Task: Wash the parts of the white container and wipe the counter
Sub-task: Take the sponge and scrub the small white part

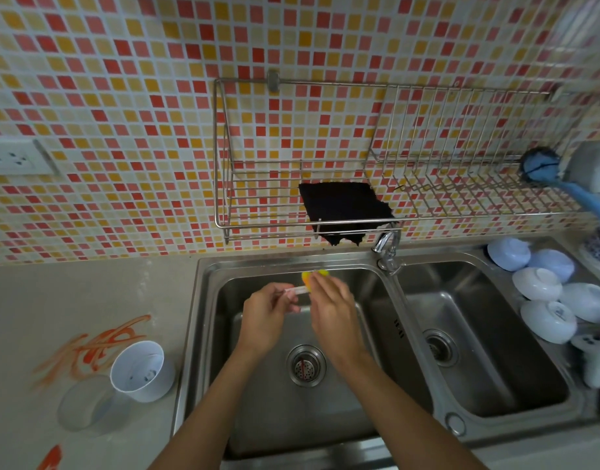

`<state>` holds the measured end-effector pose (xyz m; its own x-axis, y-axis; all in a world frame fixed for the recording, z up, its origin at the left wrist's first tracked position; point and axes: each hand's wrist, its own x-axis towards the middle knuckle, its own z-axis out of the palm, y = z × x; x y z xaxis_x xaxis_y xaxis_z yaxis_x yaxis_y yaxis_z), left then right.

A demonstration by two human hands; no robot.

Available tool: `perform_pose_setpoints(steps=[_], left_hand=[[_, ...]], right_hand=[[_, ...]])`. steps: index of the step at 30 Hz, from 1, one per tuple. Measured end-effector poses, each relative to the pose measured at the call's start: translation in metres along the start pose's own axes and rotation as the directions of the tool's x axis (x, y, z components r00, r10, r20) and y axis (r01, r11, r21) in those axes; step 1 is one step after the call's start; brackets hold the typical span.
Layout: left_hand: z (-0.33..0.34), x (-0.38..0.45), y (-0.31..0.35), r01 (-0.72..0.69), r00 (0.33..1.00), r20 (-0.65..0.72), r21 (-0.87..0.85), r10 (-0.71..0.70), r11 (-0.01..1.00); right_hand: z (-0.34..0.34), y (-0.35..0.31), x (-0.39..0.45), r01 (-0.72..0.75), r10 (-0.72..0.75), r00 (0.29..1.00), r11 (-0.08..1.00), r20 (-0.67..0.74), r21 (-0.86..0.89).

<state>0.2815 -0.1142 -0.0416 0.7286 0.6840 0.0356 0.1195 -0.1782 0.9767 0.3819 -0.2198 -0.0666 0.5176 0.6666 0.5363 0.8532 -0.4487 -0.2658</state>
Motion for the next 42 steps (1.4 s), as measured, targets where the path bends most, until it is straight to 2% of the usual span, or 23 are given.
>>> perform_pose_setpoints(steps=[2,7,11,15,17,23,27,30,31,35,38,40,42], left_hand=[[-0.002,0.0,0.002,-0.006,1.0,-0.029,0.006,0.006,1.0],[-0.006,-0.002,-0.001,-0.021,0.999,0.035,-0.034,0.022,0.999],[-0.006,-0.004,0.001,0.002,1.0,0.003,-0.055,-0.002,0.999],[-0.009,-0.005,-0.003,0.048,0.997,0.067,-0.04,-0.045,0.998],[-0.01,-0.005,-0.003,0.042,0.996,0.079,0.027,-0.044,0.999],[-0.014,-0.011,-0.001,-0.203,0.978,0.124,0.349,0.169,0.915],[-0.006,-0.016,0.007,-0.131,0.991,0.02,0.296,0.131,0.946],[0.004,-0.02,0.009,-0.109,0.994,0.026,0.228,0.106,0.967],[0.006,-0.022,0.008,-0.095,0.995,0.026,0.222,0.092,0.97],[0.021,-0.022,0.007,0.003,0.999,-0.054,0.162,0.006,0.987],[0.036,-0.014,0.01,0.052,0.994,-0.104,0.115,-0.04,0.992],[0.048,-0.011,0.014,0.062,0.995,-0.087,0.112,-0.053,0.992],[0.062,-0.007,0.017,0.07,0.995,-0.073,0.127,-0.061,0.989]], right_hand=[[-0.002,0.004,-0.002,-0.066,0.066,0.998,0.998,-0.023,0.009],[-0.004,-0.013,-0.021,0.123,-0.12,0.991,0.991,-0.064,0.049],[-0.008,0.007,-0.01,-0.023,0.026,0.998,0.998,-0.058,0.056],[-0.015,0.021,-0.004,0.032,-0.031,0.999,0.995,-0.011,0.089],[-0.019,0.027,0.0,0.052,-0.055,0.998,0.995,0.04,0.09],[-0.031,0.031,0.004,0.134,-0.142,0.982,0.988,0.125,0.07],[-0.033,0.012,-0.005,0.007,-0.012,0.999,0.994,0.049,0.112],[-0.029,-0.006,-0.023,0.101,-0.106,0.993,0.99,0.051,0.101],[-0.03,-0.001,-0.025,0.099,-0.104,0.993,0.99,0.055,0.099],[-0.032,0.036,-0.03,-0.124,0.119,0.992,0.985,0.052,0.121],[-0.037,0.043,-0.042,-0.078,0.072,0.996,0.987,0.045,0.139],[-0.039,0.058,-0.05,-0.068,0.059,0.997,0.983,0.056,0.169],[-0.042,0.081,-0.055,-0.164,0.147,0.984,0.967,0.097,0.197]])
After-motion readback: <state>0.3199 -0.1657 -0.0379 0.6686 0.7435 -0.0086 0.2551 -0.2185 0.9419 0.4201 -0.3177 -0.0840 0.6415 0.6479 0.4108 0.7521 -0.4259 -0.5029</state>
